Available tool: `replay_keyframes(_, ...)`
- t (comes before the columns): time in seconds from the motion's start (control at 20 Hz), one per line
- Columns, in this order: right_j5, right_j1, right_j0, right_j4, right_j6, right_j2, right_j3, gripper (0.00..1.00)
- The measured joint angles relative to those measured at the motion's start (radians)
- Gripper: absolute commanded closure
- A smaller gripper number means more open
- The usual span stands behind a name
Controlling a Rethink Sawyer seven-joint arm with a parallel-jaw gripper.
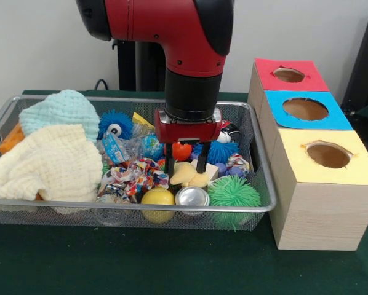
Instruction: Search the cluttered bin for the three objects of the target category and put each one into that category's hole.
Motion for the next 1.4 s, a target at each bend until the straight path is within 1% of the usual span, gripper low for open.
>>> replay_keyframes(0.7,0.0,0.015,0.036,0.0,0.0,-0.051,-0.039,0.0)
replay_keyframes(1.4,0.0,0.008,0.034,0.0,0.0,-0.059,-0.042,0.0)
